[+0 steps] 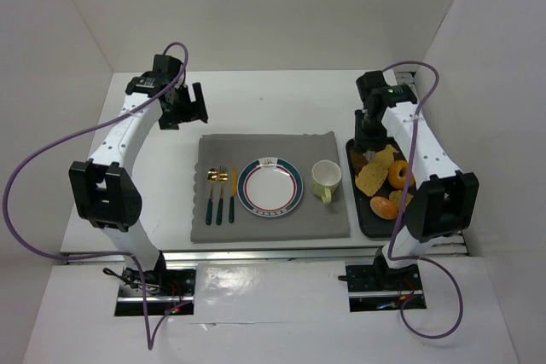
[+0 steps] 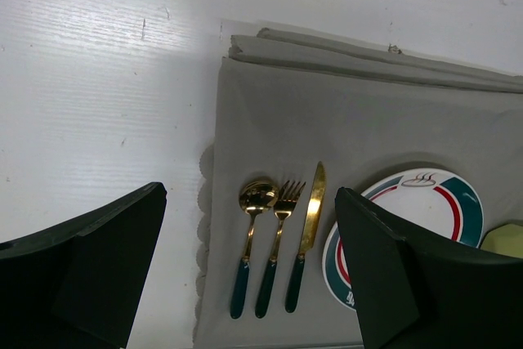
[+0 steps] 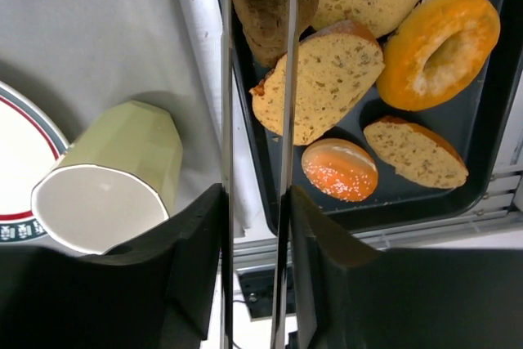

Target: Place the bread

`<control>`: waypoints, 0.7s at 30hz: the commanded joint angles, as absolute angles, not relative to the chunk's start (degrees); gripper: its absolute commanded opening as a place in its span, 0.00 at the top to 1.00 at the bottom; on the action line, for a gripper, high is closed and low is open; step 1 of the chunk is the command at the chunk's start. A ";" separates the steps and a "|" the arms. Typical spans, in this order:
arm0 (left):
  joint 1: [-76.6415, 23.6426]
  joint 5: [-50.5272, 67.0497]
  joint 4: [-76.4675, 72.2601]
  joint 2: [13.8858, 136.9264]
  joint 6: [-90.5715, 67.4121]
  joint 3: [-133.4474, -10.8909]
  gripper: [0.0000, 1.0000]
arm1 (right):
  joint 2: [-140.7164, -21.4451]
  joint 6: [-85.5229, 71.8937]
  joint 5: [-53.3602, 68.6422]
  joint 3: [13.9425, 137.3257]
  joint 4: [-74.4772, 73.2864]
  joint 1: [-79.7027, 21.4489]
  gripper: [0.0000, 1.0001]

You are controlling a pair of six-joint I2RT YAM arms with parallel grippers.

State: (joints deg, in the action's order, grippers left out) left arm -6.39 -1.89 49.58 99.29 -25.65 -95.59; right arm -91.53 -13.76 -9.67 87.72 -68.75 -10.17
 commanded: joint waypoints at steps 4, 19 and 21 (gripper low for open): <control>-6.06 -0.88 48.08 98.26 -25.40 -95.89 0.02 | -89.13 -14.77 -12.22 92.37 -69.08 -11.07 0.82; -6.06 -0.88 48.08 97.73 -25.93 -95.89 0.02 | -90.79 -14.77 -12.83 102.47 -73.48 -12.39 0.92; -6.06 -0.88 48.08 97.73 -25.93 -96.42 0.02 | -91.41 -13.46 -11.78 104.85 -73.48 -13.88 0.93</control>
